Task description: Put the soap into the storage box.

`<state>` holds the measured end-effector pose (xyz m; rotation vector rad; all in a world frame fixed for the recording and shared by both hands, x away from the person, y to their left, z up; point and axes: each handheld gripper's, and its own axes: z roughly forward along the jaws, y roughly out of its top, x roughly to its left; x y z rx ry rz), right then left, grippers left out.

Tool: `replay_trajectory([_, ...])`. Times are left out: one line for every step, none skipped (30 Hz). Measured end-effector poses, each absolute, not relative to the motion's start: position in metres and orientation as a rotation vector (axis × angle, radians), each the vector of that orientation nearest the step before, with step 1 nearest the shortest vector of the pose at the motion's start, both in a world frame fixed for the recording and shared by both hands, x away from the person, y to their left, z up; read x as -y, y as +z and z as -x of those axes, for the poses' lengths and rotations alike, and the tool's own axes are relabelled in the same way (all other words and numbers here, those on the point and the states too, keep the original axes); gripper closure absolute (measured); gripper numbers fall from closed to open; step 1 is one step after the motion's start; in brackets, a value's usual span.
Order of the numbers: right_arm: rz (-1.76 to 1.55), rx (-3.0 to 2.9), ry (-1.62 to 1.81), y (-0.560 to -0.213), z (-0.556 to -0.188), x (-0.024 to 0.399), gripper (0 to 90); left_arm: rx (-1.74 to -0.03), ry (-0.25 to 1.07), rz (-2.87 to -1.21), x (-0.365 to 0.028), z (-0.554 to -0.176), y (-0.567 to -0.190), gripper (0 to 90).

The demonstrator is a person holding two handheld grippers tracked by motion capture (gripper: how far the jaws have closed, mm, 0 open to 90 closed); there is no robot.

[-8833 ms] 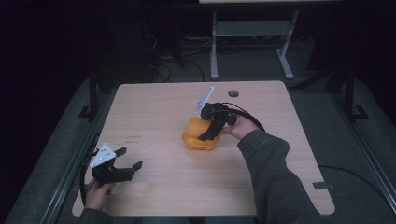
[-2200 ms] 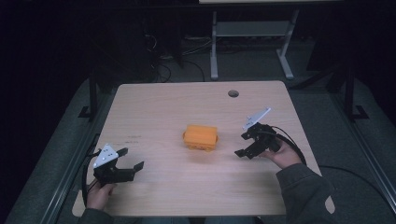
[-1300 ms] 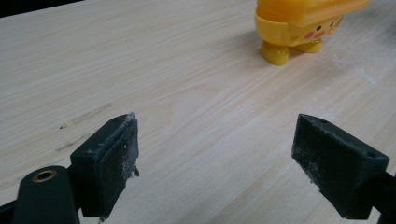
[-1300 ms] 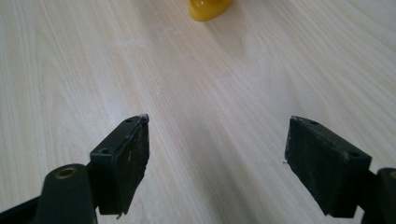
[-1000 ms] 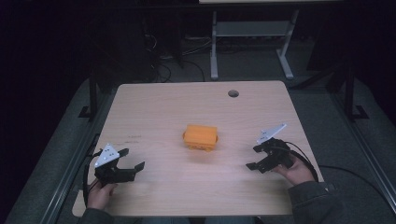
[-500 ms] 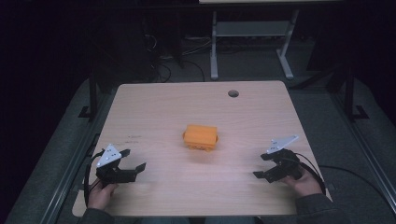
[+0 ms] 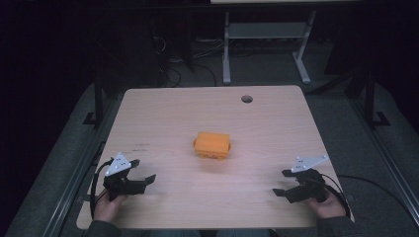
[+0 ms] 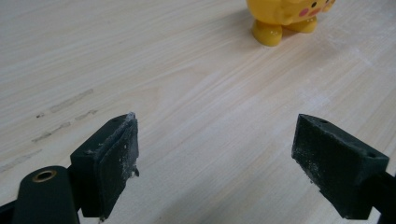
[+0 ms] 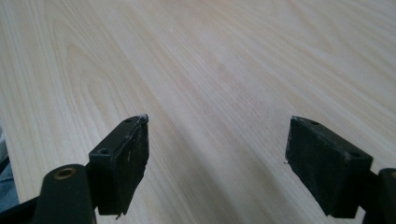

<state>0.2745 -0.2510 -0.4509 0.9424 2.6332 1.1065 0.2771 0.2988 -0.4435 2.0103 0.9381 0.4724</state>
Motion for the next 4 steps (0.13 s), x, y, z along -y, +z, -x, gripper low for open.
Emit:
replay_trajectory([-0.948,-2.628,1.108,-0.4508,-0.2734,0.2504,19.5,-0.938,0.472,-2.01,-0.2988,-0.2771,-0.4435,14.1])
replay_trajectory([-0.952,-2.619,1.105,-0.4512,-0.2723,0.2498,18.6,-0.935,0.479,-2.017,-0.2976,-0.2773,-0.443,14.1])
replay_trajectory([-0.947,-2.617,1.106,-0.4521,-0.2722,0.2498,18.6,-0.932,0.477,-2.013,-0.2967,-0.2771,-0.4429,14.1])
replay_trajectory([-0.948,-2.618,1.105,-0.4532,-0.2723,0.2498,18.2,-0.92,0.473,-2.014,-0.2963,-0.277,-0.443,14.1])
